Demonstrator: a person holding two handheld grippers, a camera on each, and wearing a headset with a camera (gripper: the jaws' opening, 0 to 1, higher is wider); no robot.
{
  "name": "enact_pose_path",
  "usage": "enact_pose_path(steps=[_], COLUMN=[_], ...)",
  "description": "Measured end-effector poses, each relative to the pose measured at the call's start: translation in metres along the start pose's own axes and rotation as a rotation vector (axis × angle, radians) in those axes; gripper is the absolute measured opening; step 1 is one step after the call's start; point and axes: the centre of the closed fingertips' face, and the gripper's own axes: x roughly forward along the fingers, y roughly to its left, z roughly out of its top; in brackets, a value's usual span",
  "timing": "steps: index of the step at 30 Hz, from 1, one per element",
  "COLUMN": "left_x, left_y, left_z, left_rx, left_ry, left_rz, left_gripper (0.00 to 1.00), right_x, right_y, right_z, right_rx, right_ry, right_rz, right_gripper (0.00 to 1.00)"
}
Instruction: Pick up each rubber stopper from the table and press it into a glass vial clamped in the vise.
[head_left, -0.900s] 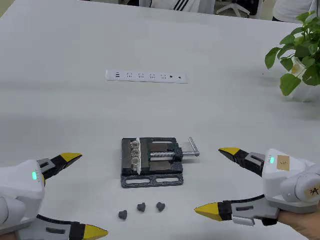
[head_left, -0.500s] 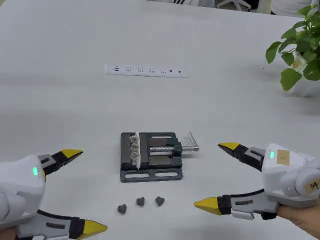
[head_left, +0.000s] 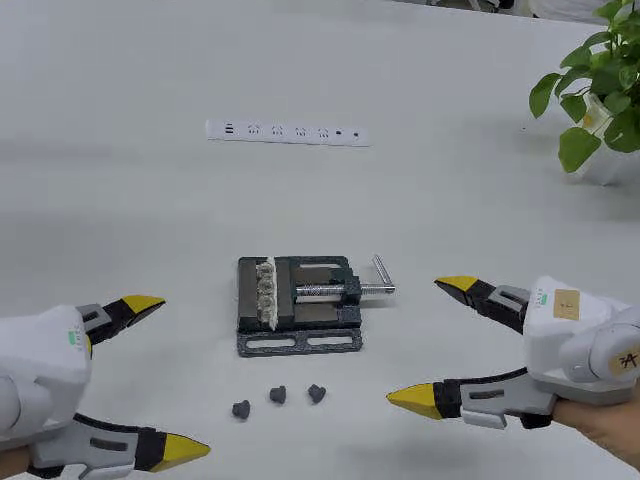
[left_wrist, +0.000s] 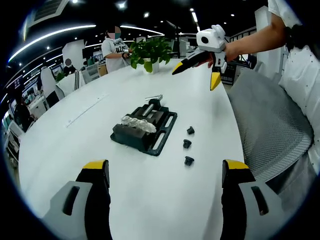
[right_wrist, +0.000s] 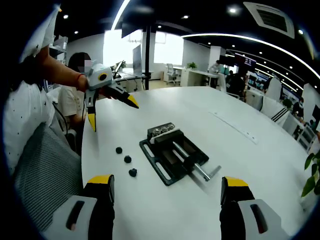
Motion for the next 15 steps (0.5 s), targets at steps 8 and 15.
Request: enact_pose_path(steps=[8, 15], left_x=[0.0053, 0.0103], left_y=[-0.0047, -0.0081], left_z=[-0.0011, -0.0052], left_rx=[0.025, 0.051], left_ry=[0.025, 0.056], left_rz=[-0.028, -0.056], left_gripper=[0.82, 0.74], right_x=[0.0002, 0.0005], right_y=[0.0013, 0.0013], right_z=[0.0001, 0.0009], right_rx=[0.001, 0.003], right_ry=[0.001, 0.003], right_rz=[0.001, -0.001], right_gripper=[0.86, 0.86])
